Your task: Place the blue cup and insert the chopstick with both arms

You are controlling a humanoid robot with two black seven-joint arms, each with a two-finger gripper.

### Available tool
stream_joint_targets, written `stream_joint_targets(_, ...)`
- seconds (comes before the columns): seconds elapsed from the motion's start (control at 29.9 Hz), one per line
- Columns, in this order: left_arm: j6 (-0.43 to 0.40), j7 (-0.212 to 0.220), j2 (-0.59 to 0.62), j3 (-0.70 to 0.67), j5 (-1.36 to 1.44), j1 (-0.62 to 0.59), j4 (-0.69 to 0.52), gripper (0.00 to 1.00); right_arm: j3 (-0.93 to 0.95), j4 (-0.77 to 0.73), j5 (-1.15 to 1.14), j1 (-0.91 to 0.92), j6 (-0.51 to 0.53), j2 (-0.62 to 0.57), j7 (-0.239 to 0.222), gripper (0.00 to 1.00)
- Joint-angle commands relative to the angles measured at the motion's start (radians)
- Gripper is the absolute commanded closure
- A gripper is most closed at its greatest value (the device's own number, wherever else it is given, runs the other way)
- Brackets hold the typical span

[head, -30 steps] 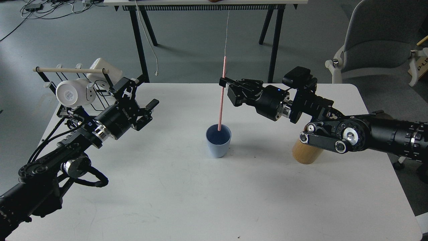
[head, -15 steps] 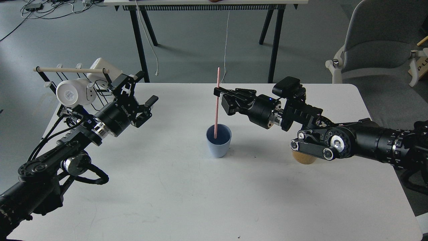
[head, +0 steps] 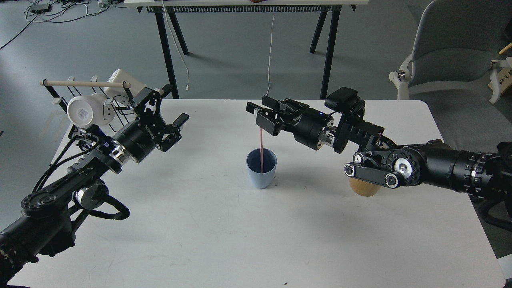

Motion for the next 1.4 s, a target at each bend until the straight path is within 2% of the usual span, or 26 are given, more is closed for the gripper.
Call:
stream_joint_targets(0.0, 0.000, 0.000, 0.000, -0.007, 0.000, -0.004, 0.000, 0.04, 0.138, 0.053, 0.135, -0.001, 0.000, -0.068, 0.000, 0.35)
stream_joint_targets(0.17, 0.000, 0.000, 0.003, -0.070, -0.046, -0.012, 0.000, 0.04, 0.316, 0.162, 0.411, -0.025, 0.000, -0.158, 0.000, 0.33)
stream_joint_targets(0.3, 0.000, 0.000, 0.014, -0.072, -0.071, -0.056, 0.000, 0.04, 0.471, 0.324, 0.574, -0.141, 0.025, -0.275, 0.000, 0.32)
stream_joint_targets(0.47, 0.000, 0.000, 0.051, -0.075, -0.089, -0.066, -0.003, 0.04, 0.661, 0.446, 0.625, -0.339, 0.234, -0.319, 0.000, 0.28)
stream_joint_targets(0.53, 0.000, 0.000, 0.058, -0.081, -0.118, -0.072, -0.001, 0.04, 0.709, 0.467, 0.640, -0.404, 0.345, -0.339, 0.000, 0.23)
stream_joint_targets(0.6, 0.000, 0.000, 0.069, -0.083, -0.144, -0.078, 0.002, 0.03, 0.758, 0.481, 0.650, -0.464, 0.462, -0.339, 0.000, 0.13)
stream_joint_targets(0.67, 0.000, 0.000, 0.069, -0.083, -0.154, -0.095, 0.002, 0.03, 0.800, 0.487, 0.656, -0.516, 0.545, -0.330, 0.000, 0.09)
stream_joint_targets(0.8, 0.000, 0.000, 0.069, -0.080, -0.154, -0.121, 0.002, 0.03, 0.843, 0.486, 0.674, -0.579, 0.682, -0.313, 0.000, 0.02)
stream_joint_targets(0.9, 0.000, 0.000, 0.069, -0.080, -0.155, -0.123, 0.002, 0.03, 0.850, 0.486, 0.677, -0.588, 0.758, -0.313, 0.000, 0.01)
stream_joint_targets(1.1, 0.000, 0.000, 0.071, -0.084, -0.189, -0.127, 0.002, 0.03, 0.919, 0.486, 0.693, -0.627, 0.832, -0.292, 0.000, 0.01)
stream_joint_targets(1.37, 0.000, 0.000, 0.071, -0.101, -0.210, -0.127, 0.000, 0.03, 0.965, 0.483, 0.694, -0.637, 0.828, -0.281, 0.000, 0.01)
